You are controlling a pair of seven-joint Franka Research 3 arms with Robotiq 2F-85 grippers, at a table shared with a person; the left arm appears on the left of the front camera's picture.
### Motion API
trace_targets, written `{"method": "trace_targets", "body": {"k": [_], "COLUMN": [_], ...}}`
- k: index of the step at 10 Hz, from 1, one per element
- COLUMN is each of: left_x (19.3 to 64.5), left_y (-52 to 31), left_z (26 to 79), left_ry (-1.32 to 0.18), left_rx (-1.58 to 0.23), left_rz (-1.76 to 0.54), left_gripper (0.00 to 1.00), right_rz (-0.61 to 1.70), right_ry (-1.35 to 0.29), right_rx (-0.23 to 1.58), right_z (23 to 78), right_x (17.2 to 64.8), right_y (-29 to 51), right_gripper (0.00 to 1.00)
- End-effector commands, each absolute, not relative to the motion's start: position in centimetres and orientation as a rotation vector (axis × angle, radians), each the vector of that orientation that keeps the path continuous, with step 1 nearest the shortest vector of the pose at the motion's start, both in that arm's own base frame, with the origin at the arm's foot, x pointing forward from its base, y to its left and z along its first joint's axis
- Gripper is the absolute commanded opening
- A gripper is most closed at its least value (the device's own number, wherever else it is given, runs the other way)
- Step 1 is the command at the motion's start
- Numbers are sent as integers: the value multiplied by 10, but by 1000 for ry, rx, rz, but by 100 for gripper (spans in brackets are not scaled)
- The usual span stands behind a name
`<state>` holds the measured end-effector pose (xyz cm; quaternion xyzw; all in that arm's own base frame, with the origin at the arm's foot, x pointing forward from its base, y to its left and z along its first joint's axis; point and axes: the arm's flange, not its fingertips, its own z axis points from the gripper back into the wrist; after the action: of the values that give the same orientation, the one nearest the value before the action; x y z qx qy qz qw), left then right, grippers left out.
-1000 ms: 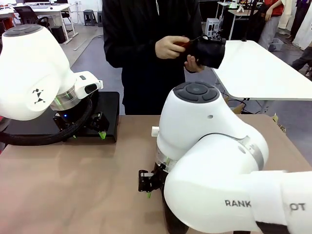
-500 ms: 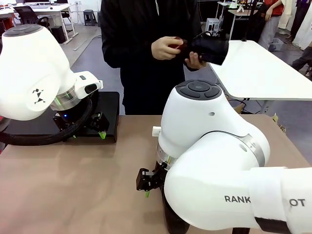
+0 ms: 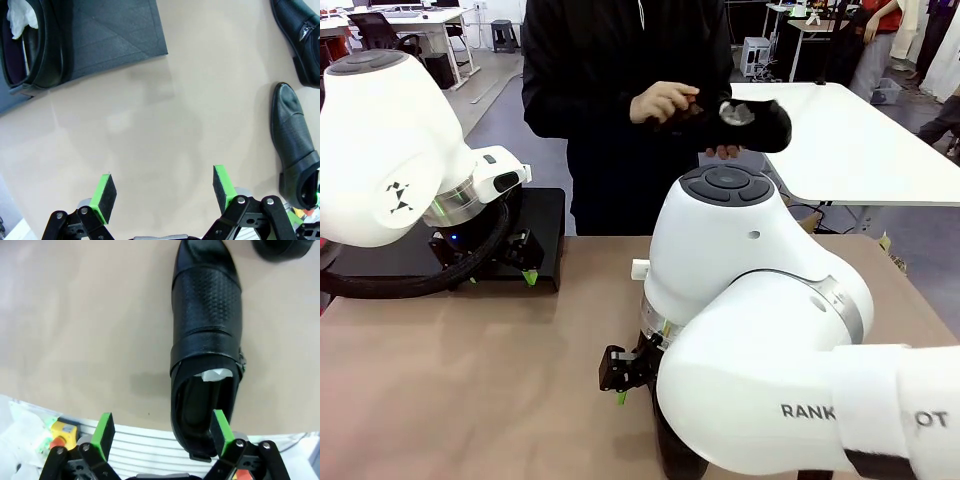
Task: Organize the shoes by placing them on the stand.
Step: Place the Shoe from the middle of the table onto the Shoes Stand.
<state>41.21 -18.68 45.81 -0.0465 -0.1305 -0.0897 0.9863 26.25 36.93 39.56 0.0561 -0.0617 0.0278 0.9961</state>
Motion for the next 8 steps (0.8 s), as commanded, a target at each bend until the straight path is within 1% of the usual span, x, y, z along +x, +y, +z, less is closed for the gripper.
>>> {"method": "trace_targets", "body": {"k": [1, 2, 4, 6, 8], "left_x": [411, 411, 411, 412, 412], "left_y": [-186, -186, -186, -186, -186], "left_z": [459, 459, 459, 458, 458], "left_ry": [-267, -267, -267, -262, -262], "left_rx": [-85, -85, -85, -93, -93], "left_rz": [-166, -166, -166, -179, -179], "left_gripper": [100, 100, 100, 100, 100], "right_rz": [125, 157, 142, 57, 6], "right_ry": [-230, -252, -278, -223, -152], "right_rx": [86, 77, 64, 43, 50], "right_z": [446, 471, 496, 489, 469], "right_x": [241, 238, 248, 268, 276], "right_y": [329, 295, 226, 144, 78], "right_gripper": [100, 100, 100, 100, 100]}}
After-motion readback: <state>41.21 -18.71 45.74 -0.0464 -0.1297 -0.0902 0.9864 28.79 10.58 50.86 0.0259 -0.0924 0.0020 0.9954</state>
